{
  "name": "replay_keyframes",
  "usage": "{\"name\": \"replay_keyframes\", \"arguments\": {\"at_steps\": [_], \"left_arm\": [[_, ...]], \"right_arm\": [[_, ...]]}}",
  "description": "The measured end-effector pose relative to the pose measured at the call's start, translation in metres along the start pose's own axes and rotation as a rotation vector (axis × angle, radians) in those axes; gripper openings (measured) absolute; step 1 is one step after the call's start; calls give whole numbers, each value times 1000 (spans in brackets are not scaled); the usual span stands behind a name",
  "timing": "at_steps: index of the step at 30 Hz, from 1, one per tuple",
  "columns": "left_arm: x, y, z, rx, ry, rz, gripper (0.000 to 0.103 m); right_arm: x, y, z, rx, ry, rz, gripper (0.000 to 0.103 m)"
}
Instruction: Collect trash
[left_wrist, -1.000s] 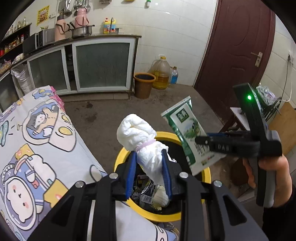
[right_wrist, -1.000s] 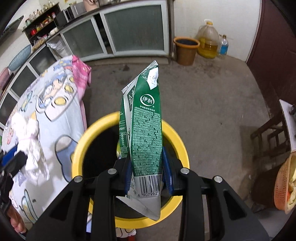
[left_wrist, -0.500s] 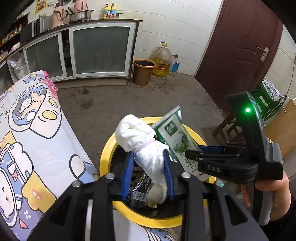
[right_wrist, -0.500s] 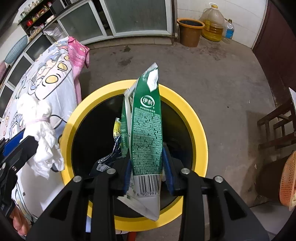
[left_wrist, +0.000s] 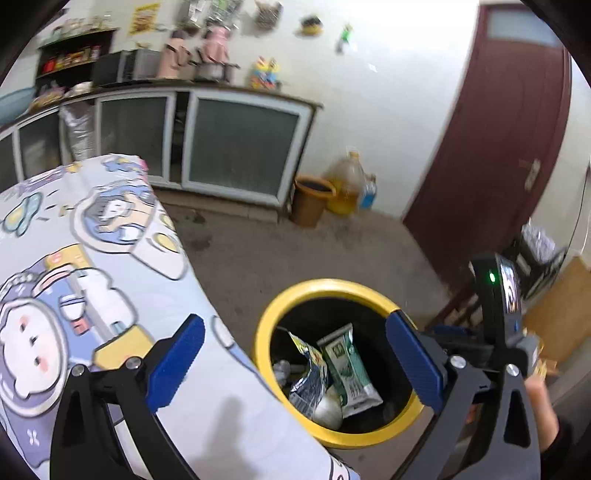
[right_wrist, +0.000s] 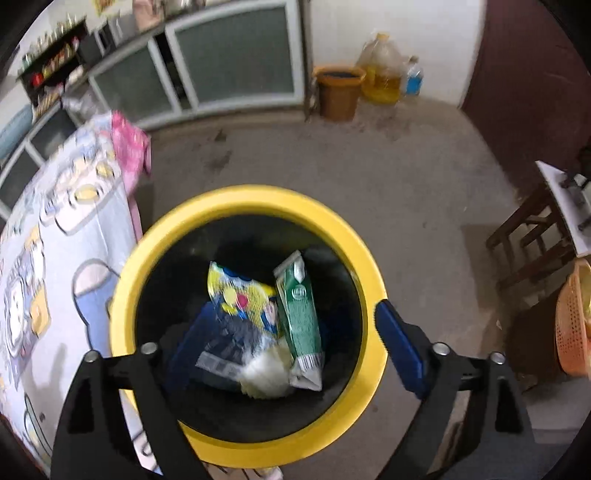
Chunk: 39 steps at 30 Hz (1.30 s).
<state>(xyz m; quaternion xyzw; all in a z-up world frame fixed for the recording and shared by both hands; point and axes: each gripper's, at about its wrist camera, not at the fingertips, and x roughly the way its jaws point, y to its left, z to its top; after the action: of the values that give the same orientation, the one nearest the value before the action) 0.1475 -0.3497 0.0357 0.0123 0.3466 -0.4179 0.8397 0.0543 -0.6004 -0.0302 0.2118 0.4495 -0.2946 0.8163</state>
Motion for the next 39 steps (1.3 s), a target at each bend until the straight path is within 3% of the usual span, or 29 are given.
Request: {"name": "replay_keyframes", "arguments": {"at_steps": [1,4,10,13,15,17,24,28,33,39], "left_arm": [[-9,6,-1,-12,-17,3,95],[-36,20,-7,-13,-37,59,95],[-111,46,-25,25,-194,215,95],[-154,59,-35,-4,-264,311,95],[-185,67,-46,-19,-323,384,95],[-210,73,-55,-37,-352,431,95],[-280,85,-109,-90,-443,595,95],[-300,97,-140,-128,-402,666,95],[-310,102,-171,-119,-347,763,95],[-306,104,-190,-178,-299,766,95]], "right_arm": [[-10,3,-5,16,-54,-4,94],[-40,15,-17,7,-201,-48,95],[-111,58,-57,-63,-523,-121,95],[-152,82,-84,-91,-671,-59,95],[-171,99,-98,-103,-715,-44,95],[-190,114,-115,-115,-767,30,95],[-215,150,-165,-134,-807,154,95],[-219,166,-192,-162,-776,216,95],[-220,182,-230,-197,-797,201,95],[-216,199,-254,-259,-802,182,95]]}}
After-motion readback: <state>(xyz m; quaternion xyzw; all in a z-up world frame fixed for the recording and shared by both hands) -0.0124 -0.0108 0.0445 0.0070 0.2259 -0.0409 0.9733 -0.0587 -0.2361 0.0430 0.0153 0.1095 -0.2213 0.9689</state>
